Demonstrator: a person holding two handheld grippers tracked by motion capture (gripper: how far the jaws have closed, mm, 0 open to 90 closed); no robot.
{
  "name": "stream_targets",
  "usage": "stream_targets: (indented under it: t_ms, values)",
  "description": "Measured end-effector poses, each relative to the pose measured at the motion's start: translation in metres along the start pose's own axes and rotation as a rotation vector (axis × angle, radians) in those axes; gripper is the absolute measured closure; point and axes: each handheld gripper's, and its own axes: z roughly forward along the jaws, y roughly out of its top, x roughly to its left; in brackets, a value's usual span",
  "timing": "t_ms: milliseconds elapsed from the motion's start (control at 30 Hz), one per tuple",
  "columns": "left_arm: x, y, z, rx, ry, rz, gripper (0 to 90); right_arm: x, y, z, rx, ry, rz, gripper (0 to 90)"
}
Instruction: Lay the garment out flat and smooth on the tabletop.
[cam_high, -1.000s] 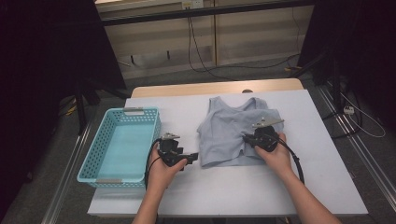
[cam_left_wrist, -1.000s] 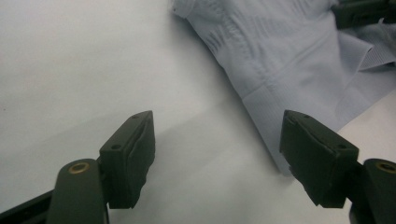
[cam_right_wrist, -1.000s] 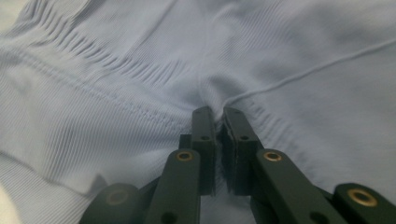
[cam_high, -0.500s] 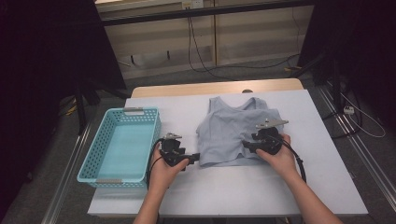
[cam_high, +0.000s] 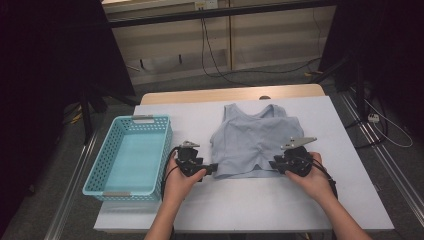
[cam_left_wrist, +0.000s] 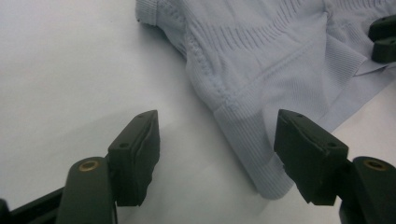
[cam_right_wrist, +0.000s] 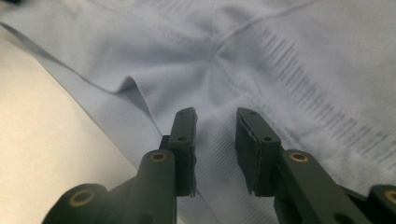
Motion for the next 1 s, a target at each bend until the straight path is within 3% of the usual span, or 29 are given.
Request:
stream_targets:
  t_ms: [67,133,167,333,433,533,633,733,867,933,1000]
  values:
    - [-0.001,0.001,0.002,0.001,-0.002,-0.001,32.9,0.000,-0.004,0.003,0.002,-0.002,0.005,72.3]
    - [-0.003,0.001,0.004,0.009,-0.003,0.005,33.1,-0.002,-0.004,0.001,0.005,0.009,0.019,85.5]
    - [-0.003,0.002,0.005,0.008,0.000,0.007,33.2,-0.003,-0.005,0.001,0.003,0.016,0.034,87.2]
    - [-0.004,0.004,0.008,0.014,0.004,0.005,34.4,-0.006,-0.009,-0.006,0.008,0.033,0.027,88.1]
    - [-0.004,0.004,0.011,0.019,0.008,0.003,35.9,-0.007,-0.016,-0.008,-0.014,0.029,0.044,87.8]
    - [-0.003,0.004,0.012,0.020,0.014,0.004,36.5,-0.008,-0.015,-0.013,-0.004,0.008,0.029,87.7]
    - [-0.003,0.003,0.012,0.026,0.012,0.007,39.8,-0.008,-0.019,-0.013,-0.016,0.019,0.008,78.1]
    - [-0.003,0.004,0.013,0.026,0.019,-0.001,43.4,-0.008,-0.019,-0.017,-0.040,-0.017,0.027,60.2]
    - [-0.003,0.005,0.013,0.037,0.024,0.002,45.6,-0.020,-0.022,-0.029,-0.081,-0.081,0.097,57.5]
    - [-0.003,0.005,0.013,0.029,0.035,-0.006,47.0,-0.026,-0.024,-0.036,-0.076,-0.141,0.092,56.1]
    - [-0.003,0.006,0.014,0.032,0.038,-0.002,46.6,-0.031,-0.028,-0.042,-0.078,-0.162,0.119,56.1]
